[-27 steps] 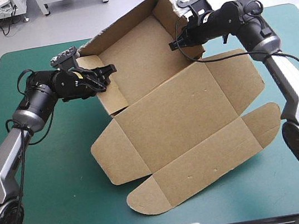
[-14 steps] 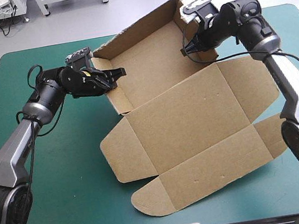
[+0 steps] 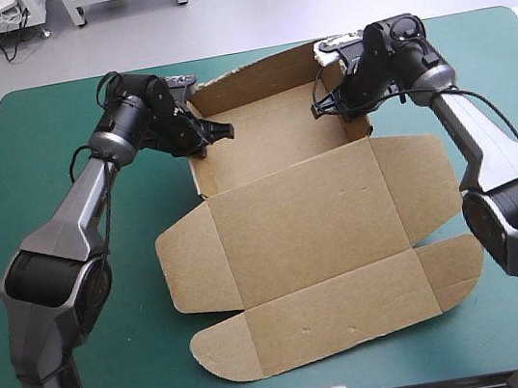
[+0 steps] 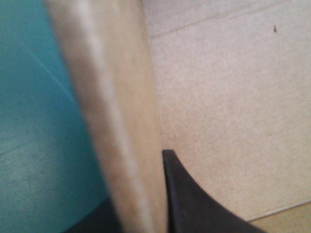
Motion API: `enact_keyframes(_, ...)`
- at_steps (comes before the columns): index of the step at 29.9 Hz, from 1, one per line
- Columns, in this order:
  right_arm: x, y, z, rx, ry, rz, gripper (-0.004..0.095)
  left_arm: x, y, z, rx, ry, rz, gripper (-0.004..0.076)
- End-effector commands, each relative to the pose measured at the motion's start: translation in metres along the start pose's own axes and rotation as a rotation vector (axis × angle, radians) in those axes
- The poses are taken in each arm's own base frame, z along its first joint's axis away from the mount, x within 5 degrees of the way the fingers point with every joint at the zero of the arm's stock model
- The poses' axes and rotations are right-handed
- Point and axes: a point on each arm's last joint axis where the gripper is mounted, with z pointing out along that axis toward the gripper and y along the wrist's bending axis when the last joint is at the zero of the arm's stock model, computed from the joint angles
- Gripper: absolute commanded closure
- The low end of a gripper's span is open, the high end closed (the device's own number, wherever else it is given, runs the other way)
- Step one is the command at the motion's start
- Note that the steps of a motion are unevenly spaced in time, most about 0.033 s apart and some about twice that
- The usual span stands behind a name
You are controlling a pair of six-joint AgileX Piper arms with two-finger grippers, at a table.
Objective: Fold the box
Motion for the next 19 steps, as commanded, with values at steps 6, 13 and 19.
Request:
enact_keyframes(6,0.007,0.004,0.005,-0.064,0.070,0.074,0.0932,-0.021,-0.026,-0.007,0.081,-0.048,0.080,0.0734)
enact_keyframes(13,0.029,-0.016,0.033,-0.042,0.189,0.089,0.0932,-0.017,-0.028,0.018,0.063,0.039,0.076,0.0734)
enact_keyframes(19,0.033,-0.024,0.036,-0.048,0.205,0.100,0.0932,-0.016,-0.029,0.018,0.070,0.040,0.073,0.0734)
